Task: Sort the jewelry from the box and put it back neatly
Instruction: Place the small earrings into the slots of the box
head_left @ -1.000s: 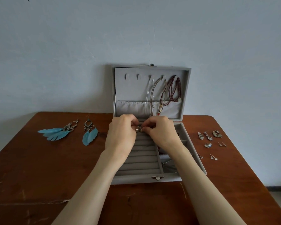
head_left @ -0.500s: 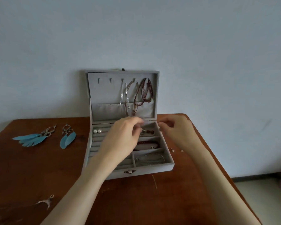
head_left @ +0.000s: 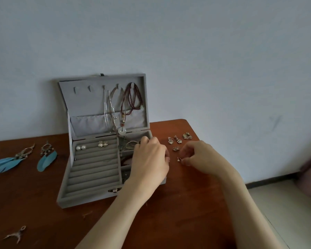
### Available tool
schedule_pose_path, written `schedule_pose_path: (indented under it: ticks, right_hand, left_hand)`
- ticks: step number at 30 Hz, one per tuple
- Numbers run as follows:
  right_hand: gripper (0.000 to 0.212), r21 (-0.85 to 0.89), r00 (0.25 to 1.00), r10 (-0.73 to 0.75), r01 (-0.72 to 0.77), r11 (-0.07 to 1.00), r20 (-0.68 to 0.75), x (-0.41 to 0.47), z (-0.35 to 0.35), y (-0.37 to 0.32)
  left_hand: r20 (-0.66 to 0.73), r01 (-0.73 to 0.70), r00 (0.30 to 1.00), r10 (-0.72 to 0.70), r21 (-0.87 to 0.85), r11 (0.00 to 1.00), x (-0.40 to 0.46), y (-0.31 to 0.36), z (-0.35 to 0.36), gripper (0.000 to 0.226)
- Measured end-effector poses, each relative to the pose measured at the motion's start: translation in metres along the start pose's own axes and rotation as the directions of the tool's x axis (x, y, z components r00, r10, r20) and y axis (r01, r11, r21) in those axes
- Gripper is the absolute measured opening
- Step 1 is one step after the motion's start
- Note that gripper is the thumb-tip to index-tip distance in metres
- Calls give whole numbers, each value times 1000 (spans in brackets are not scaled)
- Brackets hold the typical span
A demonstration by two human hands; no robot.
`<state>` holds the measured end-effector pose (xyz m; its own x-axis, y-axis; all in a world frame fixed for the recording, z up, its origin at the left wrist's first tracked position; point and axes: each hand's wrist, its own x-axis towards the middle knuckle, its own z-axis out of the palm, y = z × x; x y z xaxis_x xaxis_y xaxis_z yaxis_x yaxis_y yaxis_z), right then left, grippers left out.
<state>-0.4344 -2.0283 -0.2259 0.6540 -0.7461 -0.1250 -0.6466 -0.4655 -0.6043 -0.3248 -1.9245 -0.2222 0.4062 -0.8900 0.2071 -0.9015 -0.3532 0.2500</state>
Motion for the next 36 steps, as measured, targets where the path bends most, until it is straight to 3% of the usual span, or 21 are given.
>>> schedule_pose_path:
  ticks: [6, 22, 26, 30, 33, 36]
  right_hand:
    - [20, -8, 1000, 0, 0, 1000, -26, -1, 3, 0]
    - [15, -108, 996, -34, 24, 994, -88, 2, 2, 4]
    - [13, -57, 991, -29, 22, 998, -132, 4, 6, 4]
    - [10, 64, 983, -85, 97, 993, -160, 6, 14, -5]
    - [14, 134, 978, -186, 197, 971, -90, 2, 23, -24]
    - [11, 194, 964, -267, 262, 945, -1, 0, 33, -48]
  left_hand:
    - [9, 26, 1000, -27, 76, 997, 0, 10, 8, 25]
    - [-57, -69, 996, 71, 34, 997, 9, 19, 21, 16]
    - [-68, -104, 992, 107, 47, 993, 9, 16, 19, 18]
    - [-145, -28, 989, 3, -168, 985, 2, -4, 1, 12]
    - [-242, 31, 964, -111, -310, 950, -10, -40, -19, 9]
    - [-285, 167, 923, -259, -312, 935, -25, -87, -41, 8]
